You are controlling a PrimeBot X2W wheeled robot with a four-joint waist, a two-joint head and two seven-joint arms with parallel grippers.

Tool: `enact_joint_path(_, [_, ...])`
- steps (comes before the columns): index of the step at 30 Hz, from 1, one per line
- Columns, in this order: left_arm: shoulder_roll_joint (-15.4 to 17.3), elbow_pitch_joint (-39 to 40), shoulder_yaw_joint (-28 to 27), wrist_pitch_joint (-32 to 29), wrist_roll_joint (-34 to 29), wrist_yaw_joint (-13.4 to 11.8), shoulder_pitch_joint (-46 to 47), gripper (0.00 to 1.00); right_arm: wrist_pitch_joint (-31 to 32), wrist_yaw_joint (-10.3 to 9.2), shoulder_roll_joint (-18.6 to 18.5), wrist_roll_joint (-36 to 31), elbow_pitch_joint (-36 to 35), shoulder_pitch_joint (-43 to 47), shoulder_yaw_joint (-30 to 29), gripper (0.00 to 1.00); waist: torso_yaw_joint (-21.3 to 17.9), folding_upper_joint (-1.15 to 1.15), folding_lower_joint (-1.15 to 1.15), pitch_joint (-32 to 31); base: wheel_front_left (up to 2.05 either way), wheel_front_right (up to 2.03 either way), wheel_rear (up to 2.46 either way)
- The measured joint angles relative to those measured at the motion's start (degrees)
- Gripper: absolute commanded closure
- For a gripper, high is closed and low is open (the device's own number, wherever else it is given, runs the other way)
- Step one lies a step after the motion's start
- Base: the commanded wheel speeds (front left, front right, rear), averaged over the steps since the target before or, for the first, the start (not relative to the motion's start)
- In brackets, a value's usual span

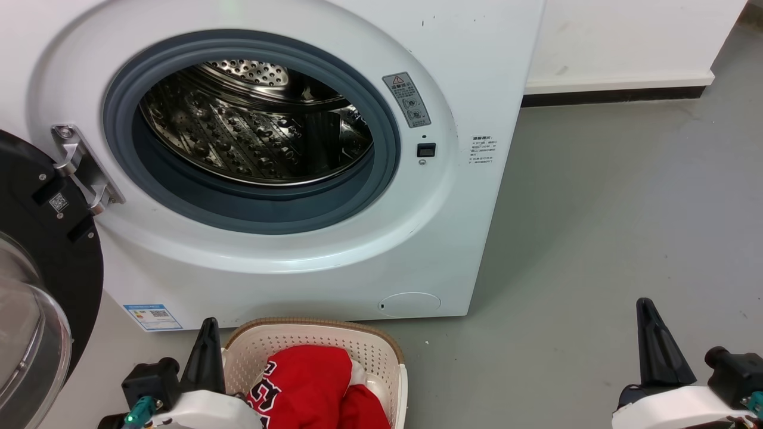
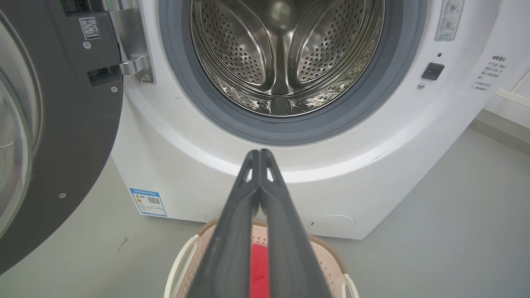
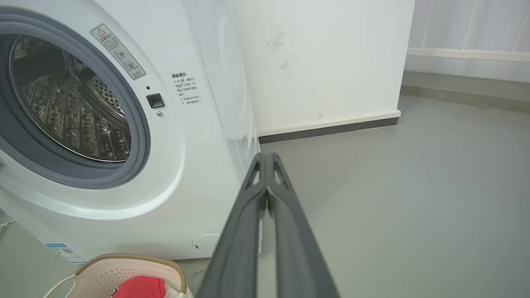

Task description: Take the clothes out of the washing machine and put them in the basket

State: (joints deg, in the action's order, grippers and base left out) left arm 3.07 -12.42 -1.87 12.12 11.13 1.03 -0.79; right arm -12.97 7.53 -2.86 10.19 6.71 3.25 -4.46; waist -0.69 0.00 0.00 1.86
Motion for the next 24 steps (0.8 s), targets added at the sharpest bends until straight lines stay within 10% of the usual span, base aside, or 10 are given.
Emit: enact_joint_path(24, [0.0,-0.1,-0.9,-5.4,24.8,2.0,1.4,1.00,6.0,-0.01,0.0,25.0,2.3,-2.2,-0.6,1.00,0.1,0.00,0.00,-0.3,0.00,0.00,0.00])
